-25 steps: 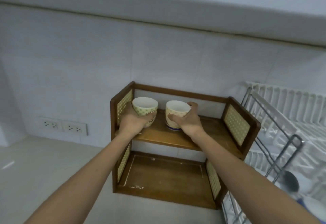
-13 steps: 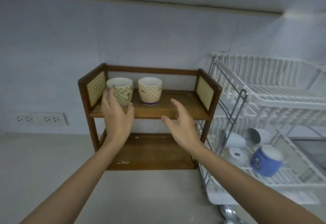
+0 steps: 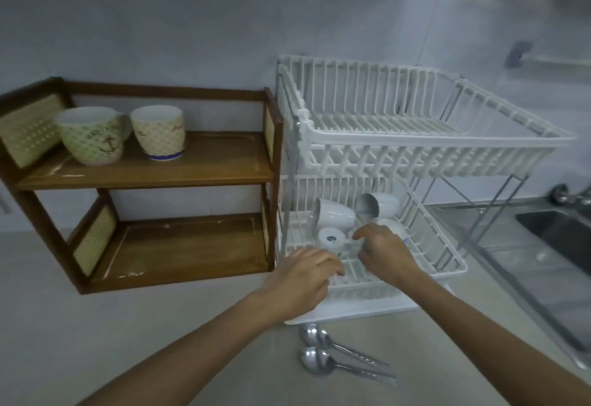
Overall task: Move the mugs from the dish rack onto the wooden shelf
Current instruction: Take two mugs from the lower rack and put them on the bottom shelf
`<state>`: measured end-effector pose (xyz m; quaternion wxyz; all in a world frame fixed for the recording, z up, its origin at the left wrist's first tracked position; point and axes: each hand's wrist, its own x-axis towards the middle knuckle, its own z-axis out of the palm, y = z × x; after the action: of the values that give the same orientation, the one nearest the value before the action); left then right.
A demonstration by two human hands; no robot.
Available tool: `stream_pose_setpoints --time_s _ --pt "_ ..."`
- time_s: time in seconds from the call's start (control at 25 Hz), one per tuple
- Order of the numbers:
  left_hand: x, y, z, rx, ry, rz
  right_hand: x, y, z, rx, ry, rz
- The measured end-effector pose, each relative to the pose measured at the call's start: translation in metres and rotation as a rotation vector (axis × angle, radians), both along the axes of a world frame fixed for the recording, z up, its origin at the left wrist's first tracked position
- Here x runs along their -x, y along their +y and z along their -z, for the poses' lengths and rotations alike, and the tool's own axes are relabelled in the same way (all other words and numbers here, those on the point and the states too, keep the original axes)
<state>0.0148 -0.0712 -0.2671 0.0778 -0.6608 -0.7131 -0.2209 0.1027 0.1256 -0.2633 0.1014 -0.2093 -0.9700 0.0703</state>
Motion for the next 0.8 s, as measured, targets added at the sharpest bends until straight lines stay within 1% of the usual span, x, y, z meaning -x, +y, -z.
stream_pose_setpoints --time_s 0.04,0.08,0.12,0.16,0.2,0.24,0.28,0.4,0.48,0.52,0.6,0.68,0.72,0.8 --pt "-0.004 0.024 0.002 0.132 0.089 -0.080 0.002 0.021 0.004 -0.228 -0.273 -0.038" --pt "-0.004 0.046 0.004 0.259 0.249 -0.158 0.006 0.037 0.007 -0.433 -0.501 -0.097" --pt "-0.003 0.066 0.007 0.398 0.449 -0.205 0.012 0.049 0.012 -0.590 -0.645 -0.160" --pt "-0.002 0.085 0.011 0.557 0.646 -0.230 0.018 0.059 0.017 -0.695 -0.721 -0.200" --pt "0.000 0.100 0.016 0.698 0.817 -0.246 0.023 0.066 0.024 -0.771 -0.754 -0.219" --pt "0.001 0.113 0.022 0.797 0.943 -0.265 0.028 0.072 0.031 -0.833 -0.767 -0.227" --pt "0.003 0.121 0.027 0.847 1.009 -0.302 0.031 0.077 0.039 -0.891 -0.767 -0.229" --pt "0.012 0.130 0.027 0.842 0.991 -0.434 0.037 0.086 0.057 -1.061 -0.792 -0.197" --pt "0.017 0.129 0.027 0.874 0.988 -0.491 0.040 0.091 0.059 -1.109 -0.784 -0.178" --pt "0.019 0.128 0.025 0.895 0.974 -0.511 0.043 0.091 0.057 -1.091 -0.779 -0.175" --pt "0.019 0.123 0.015 0.886 0.893 -0.561 0.049 0.091 0.041 -0.974 -0.803 -0.185" --pt "0.010 0.114 -0.001 0.794 0.703 -0.638 0.053 0.089 0.009 -0.801 -0.815 -0.218" --pt "0.005 0.109 -0.009 0.724 0.602 -0.657 0.053 0.089 -0.010 -0.671 -0.795 -0.217" --pt "-0.005 0.091 -0.023 0.567 0.422 -0.672 0.046 0.092 -0.046 -0.271 -0.686 -0.208"
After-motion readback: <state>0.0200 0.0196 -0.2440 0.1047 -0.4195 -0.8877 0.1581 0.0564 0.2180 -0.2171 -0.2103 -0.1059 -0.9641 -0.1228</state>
